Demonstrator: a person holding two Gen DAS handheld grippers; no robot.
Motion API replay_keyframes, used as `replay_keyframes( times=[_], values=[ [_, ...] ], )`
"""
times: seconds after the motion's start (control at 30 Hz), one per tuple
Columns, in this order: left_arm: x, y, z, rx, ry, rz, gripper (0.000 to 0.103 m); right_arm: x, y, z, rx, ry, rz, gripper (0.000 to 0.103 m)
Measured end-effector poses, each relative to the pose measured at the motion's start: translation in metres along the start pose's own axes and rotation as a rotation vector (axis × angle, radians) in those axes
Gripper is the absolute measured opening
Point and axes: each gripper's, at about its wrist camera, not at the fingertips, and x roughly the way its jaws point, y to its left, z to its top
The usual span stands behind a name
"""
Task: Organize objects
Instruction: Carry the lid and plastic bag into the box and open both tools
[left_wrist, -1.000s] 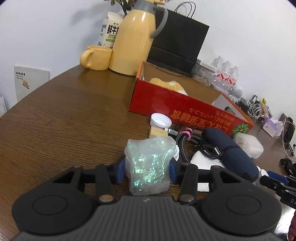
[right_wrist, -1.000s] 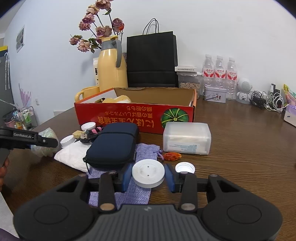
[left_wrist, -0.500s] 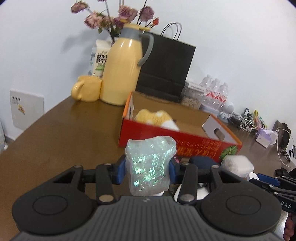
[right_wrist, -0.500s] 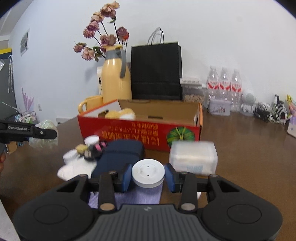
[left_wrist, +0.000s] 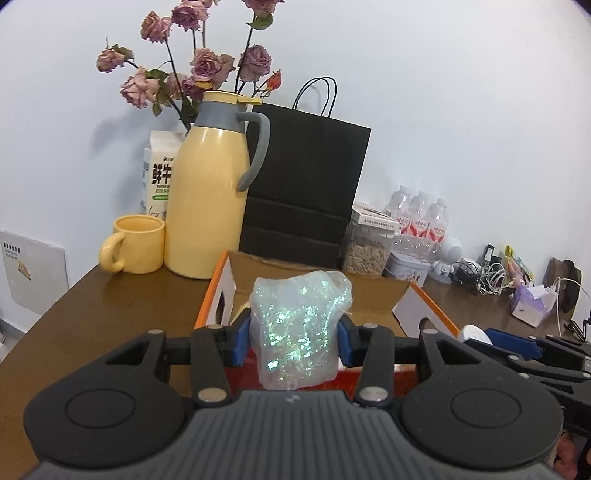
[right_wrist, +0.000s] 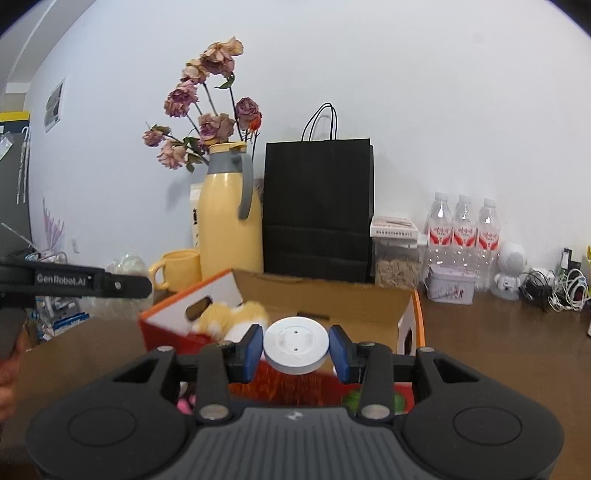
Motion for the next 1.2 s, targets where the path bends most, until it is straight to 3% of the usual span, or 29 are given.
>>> replay_keyframes(
  times=[0.27, 0.5, 0.67, 0.9, 1.03, 1.07, 1.13, 1.2],
  values=[
    [0.043, -0.008, 0.013, -0.006, -0.002, 0.018, 0.045, 0.063, -0.001, 0.018, 0.016, 0.029, -0.018, 0.038],
    [0.083, -0.005, 0.012, 0.001, 0.029, 0.080, 0.045, 0.111, -0.003, 0.017, 0.034, 0.084, -0.049, 0.038],
    [0.100, 0.004, -0.001, 0.007, 0.087, 0.087, 0.045, 0.130, -0.007, 0.003, 0.037, 0.144, -0.052, 0.038],
    [0.099, 0.007, -0.006, 0.017, 0.099, 0.088, 0.046, 0.132, -0.008, -0.006, 0.038, 0.170, -0.064, 0.038],
    [0.097, 0.005, -0.008, 0.031, 0.089, 0.102, 0.059, 0.130, -0.006, -0.007, 0.031, 0.173, -0.061, 0.038],
    [0.097, 0.005, -0.008, 0.032, 0.085, 0.101, 0.067, 0.129, -0.006, -0.007, 0.029, 0.173, -0.061, 0.038],
    [0.094, 0.005, -0.008, 0.032, 0.078, 0.101, 0.085, 0.127, -0.006, -0.007, 0.030, 0.167, -0.065, 0.046],
    [0.091, 0.005, -0.007, 0.038, 0.064, 0.104, 0.093, 0.124, -0.007, -0.006, 0.037, 0.153, -0.075, 0.081]
  ],
)
